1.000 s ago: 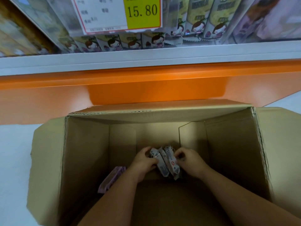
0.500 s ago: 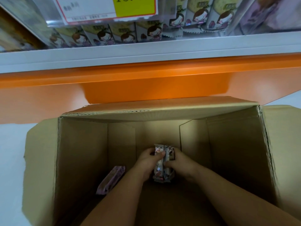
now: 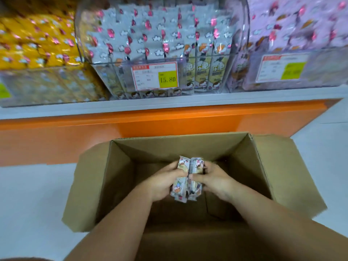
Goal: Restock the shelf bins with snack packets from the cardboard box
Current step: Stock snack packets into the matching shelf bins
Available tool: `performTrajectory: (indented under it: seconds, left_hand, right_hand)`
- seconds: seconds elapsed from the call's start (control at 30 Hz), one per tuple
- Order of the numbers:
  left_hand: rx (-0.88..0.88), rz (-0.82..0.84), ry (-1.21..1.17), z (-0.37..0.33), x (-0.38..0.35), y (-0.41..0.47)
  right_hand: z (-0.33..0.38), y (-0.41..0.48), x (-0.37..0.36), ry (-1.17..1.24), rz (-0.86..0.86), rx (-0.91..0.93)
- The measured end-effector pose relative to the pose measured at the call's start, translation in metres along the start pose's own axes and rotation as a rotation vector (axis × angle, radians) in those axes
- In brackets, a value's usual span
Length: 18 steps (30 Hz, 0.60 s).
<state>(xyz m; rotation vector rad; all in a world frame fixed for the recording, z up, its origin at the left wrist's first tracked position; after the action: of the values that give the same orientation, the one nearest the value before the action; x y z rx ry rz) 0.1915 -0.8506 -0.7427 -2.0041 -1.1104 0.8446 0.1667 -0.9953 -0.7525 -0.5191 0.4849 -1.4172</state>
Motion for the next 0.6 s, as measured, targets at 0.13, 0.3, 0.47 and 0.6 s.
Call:
performTrajectory:
  seconds: [0.13,0.3,0.47,0.6]
  left_hand:
    - [-0.118,0.000,0.087,-0.034,-0.007,-0.044]
    - [-0.254,0.026,0.129,-0.076,-0.021,-0.098]
    - [-0.352,0.054,0.159,-0.116,-0.035,-0.153]
    - [-0.491,-0.020,0.225,-0.146,-0.033,-0.194]
  right_hand:
    - [0.047,-0.029,0.004,-0.037,0.000,0.138]
    - [0.114,-0.077,0.009,-0.232,-0.026,0.338]
    - [0.181,-0.140,0.007,-0.554,-0.064,0.519]
    - [0.219,-0.171,0.015,-0.580,-0.077,0.598]
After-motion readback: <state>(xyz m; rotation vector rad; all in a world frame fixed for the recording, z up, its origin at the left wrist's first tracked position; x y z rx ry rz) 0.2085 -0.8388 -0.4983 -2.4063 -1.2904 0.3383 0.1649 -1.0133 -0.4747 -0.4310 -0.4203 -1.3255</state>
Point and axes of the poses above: each hand's wrist, its own y-axis towards the middle knuckle, its own x-axis out of the back of the hand, z = x × y, the point moved 3 cm from there along y, towards the middle knuckle, and after that the axes turned 6 degrees about x, right-handed, at the moved point
